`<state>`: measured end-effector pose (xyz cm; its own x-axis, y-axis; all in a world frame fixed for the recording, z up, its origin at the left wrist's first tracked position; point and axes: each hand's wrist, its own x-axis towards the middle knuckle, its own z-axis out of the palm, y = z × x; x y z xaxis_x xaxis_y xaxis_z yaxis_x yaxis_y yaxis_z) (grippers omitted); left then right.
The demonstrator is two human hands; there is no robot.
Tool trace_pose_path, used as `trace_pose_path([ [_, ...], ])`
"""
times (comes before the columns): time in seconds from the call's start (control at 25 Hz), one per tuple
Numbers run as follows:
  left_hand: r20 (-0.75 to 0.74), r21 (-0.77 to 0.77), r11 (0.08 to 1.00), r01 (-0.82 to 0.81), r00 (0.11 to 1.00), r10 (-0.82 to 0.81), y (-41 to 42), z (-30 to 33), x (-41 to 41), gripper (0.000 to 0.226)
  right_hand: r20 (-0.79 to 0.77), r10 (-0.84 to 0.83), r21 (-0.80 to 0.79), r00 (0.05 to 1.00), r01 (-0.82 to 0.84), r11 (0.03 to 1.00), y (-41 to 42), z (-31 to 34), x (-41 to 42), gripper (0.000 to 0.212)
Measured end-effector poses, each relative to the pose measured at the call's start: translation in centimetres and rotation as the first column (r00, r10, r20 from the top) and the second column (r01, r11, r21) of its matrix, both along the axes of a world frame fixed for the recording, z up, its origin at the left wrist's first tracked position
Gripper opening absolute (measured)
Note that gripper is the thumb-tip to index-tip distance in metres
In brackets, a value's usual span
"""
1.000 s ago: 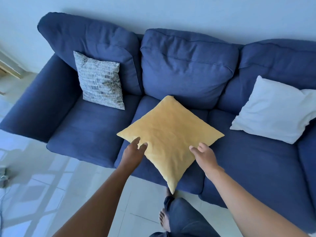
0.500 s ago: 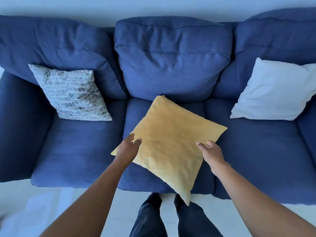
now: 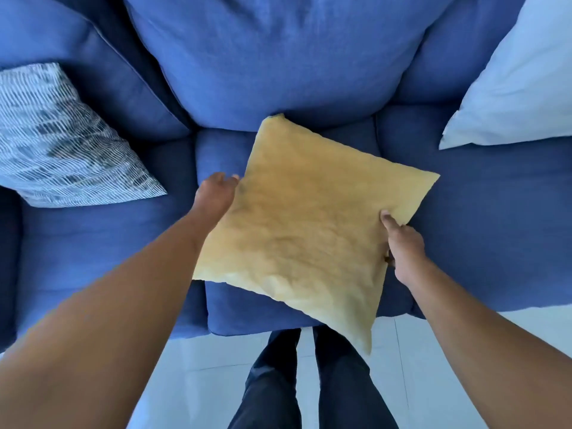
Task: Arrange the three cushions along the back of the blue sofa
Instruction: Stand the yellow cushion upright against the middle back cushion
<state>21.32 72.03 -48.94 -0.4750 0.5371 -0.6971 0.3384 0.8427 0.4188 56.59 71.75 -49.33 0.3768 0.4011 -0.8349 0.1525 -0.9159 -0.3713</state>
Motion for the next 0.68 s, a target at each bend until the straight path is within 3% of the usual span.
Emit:
trace_pose_path([
  [0.08,0.075,-0.002,0.998,-0.057,0.996,0.057,0.9,-1.6,0.5,0.024,-0.017,-0.091,-0.03,0.996,0.09,0.995,0.8,-1.0,-0.2,0.074],
  [0.24,0.236,-0.101,0.97,-0.219,0.942,0.238,1.0,-2.0,3.1,0.031,-0.148,-0.204,-0.059,0.968,0.198,0.979,1.7,-1.3,0.0,0.087],
  [0.44,0.308,-0.101,0.94,-0.326,0.888,0.341,-0.8,2.6,4.5,0.033,-0.279,-0.183,-0.013,0.943,0.186,0.982,1.0,2.3,0.1,0.048],
  [0.6,0.428,-0.067,0.913,-0.403,0.815,0.391,-4.7,6.2,2.4,0.041,-0.455,-0.114,0.094,0.883,0.175,0.98,-0.3,5.6,0.0,0.065],
  [0.68,0.451,-0.002,0.903,-0.43,0.805,0.384,-6.0,8.0,1.5,0.043,-0.513,-0.059,0.19,0.856,0.18,0.965,0.6,7.4,-0.5,0.061],
])
